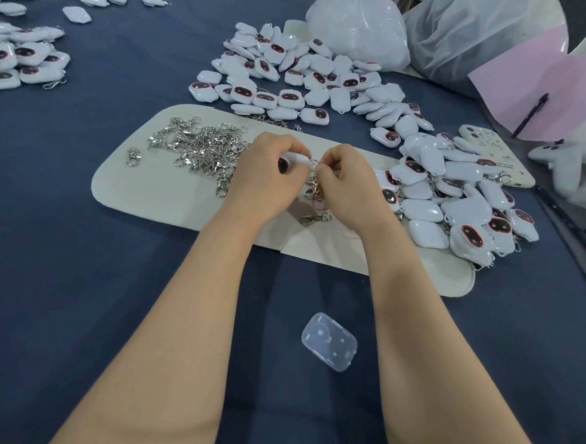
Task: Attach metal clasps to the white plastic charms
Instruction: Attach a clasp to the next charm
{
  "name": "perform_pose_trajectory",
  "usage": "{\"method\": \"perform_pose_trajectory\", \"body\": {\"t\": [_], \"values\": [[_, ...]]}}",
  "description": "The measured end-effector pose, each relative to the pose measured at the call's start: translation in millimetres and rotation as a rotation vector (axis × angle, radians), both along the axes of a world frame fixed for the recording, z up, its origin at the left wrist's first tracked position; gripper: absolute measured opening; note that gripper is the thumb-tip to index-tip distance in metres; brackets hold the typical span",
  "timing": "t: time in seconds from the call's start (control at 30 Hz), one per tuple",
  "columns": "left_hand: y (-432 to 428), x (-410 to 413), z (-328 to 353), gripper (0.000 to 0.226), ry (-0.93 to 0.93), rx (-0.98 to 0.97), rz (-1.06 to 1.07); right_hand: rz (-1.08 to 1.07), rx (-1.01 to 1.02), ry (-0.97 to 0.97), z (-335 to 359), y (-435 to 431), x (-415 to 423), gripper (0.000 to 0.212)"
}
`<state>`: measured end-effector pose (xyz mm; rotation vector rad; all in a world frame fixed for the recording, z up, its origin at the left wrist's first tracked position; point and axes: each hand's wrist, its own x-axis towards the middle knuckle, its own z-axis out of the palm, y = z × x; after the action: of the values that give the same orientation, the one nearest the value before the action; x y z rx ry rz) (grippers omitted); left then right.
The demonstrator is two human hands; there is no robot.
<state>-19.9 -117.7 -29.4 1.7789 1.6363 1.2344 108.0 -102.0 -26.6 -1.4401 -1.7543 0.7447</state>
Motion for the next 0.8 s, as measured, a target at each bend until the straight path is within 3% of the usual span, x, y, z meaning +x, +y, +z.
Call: {"method": "perform_pose_trajectory", "body": {"t": [0.27, 0.47, 0.63, 0.8], "values": [[2, -1, 0, 0.017, -0.109, -0.062, 0.063, -0.031, -0.029, 0.055, 0, 0, 0, 0.014], [-1, 2, 1, 0.039, -0.281, -0.101, 0.045, -0.043, -0.041, 0.146, 1, -2, -5, 0.016], [-2, 8, 3, 0.017, -0.271, -0.162, 0.030, -0.056, 0.070, 0.106, 2, -4, -12, 0.013], [2, 7, 0, 0.010, -0.192, -0.141, 0.048, -0.039, 0.112, 0.053, 0, -4, -13, 0.005]]}}
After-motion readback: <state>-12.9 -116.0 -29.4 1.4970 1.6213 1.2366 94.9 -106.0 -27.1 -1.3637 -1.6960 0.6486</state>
